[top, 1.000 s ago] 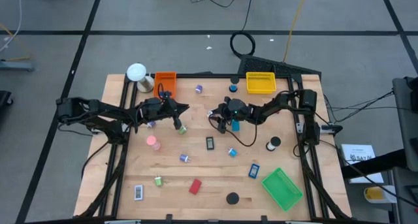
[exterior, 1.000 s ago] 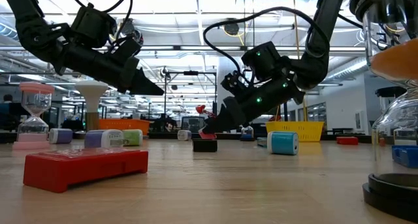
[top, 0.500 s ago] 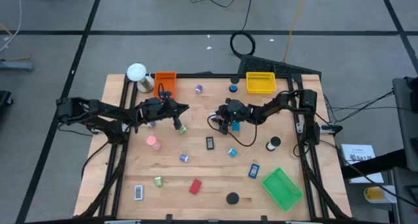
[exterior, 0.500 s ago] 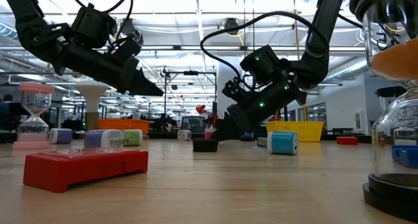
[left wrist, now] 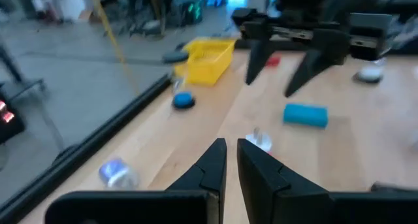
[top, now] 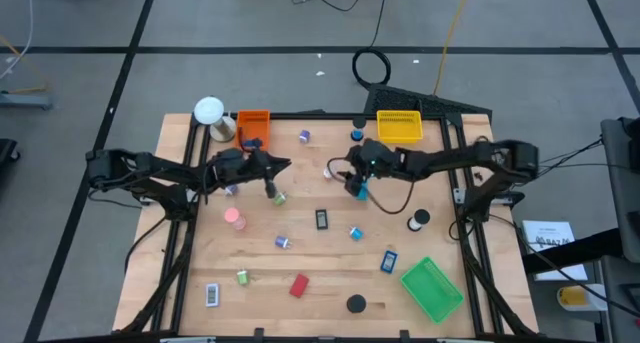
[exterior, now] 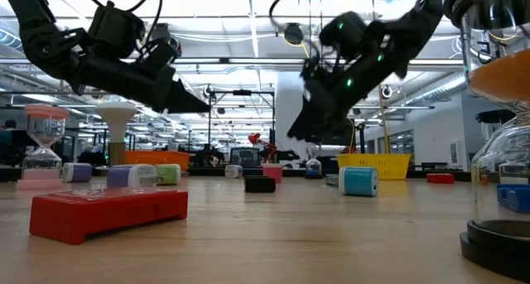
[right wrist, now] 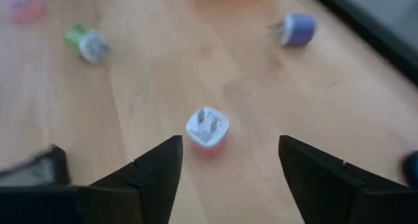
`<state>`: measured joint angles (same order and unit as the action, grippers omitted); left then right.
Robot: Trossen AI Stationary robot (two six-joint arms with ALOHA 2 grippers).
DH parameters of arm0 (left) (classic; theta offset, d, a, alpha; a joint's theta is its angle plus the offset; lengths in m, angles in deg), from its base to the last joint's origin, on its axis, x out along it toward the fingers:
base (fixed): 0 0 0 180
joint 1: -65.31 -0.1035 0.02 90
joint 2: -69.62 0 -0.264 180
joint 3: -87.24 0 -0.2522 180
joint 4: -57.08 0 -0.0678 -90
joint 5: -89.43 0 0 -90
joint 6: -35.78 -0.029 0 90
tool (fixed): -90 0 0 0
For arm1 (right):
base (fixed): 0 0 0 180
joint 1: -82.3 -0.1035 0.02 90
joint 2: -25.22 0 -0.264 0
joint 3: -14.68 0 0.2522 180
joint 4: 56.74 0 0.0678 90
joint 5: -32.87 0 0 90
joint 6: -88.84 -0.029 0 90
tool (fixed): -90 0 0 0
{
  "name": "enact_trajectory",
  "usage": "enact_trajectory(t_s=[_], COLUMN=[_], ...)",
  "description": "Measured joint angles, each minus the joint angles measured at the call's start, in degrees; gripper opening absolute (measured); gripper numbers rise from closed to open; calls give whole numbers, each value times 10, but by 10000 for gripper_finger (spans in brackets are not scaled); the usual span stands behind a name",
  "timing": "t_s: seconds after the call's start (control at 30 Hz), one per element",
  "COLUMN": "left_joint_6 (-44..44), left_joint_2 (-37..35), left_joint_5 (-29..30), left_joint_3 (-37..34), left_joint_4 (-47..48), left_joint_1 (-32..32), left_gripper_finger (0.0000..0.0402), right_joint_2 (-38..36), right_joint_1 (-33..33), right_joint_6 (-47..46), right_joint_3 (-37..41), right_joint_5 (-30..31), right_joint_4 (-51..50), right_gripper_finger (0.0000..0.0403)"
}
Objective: Pick & Place Office items
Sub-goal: Put the pink charger adapter into the green bin
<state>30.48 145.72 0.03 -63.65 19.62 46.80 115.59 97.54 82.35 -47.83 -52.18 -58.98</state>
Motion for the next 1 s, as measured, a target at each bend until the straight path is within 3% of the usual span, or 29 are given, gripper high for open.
enact_trajectory(t_s=[0.1, 0.2, 0.37, 0.47, 0.6, 0.8, 1.0], left_joint_6=[0, 1, 14, 15, 15, 26, 28], left_joint_2=[0, 0, 0, 0, 0, 0, 0], left_joint_5=[-32, -38, -36, -36, -36, -36, -36], left_joint_3=[-22, -49, -69, -69, -67, -67, -66], left_joint_4=[-62, -114, -135, -134, -134, -132, -128], left_joint_1=[-3, -3, -3, -3, -3, -3, -1], left_gripper_finger=[32, 10, 15, 26, 32, 24, 5], right_joint_2=[-32, -30, 30, 78, 148, 216, 231], right_joint_1=[0, 0, 0, 0, 0, 2, 2], right_joint_6=[1, 15, 65, 82, 50, -88, -150], right_joint_3=[-30, -90, -199, -266, -347, -444, -471], right_joint_5=[17, 13, -7, -6, -7, -48, -52], right_joint_4=[-75, -161, -288, -353, -434, -527, -546], right_gripper_finger=[203, 135, 22, 5, 39, 142, 240])
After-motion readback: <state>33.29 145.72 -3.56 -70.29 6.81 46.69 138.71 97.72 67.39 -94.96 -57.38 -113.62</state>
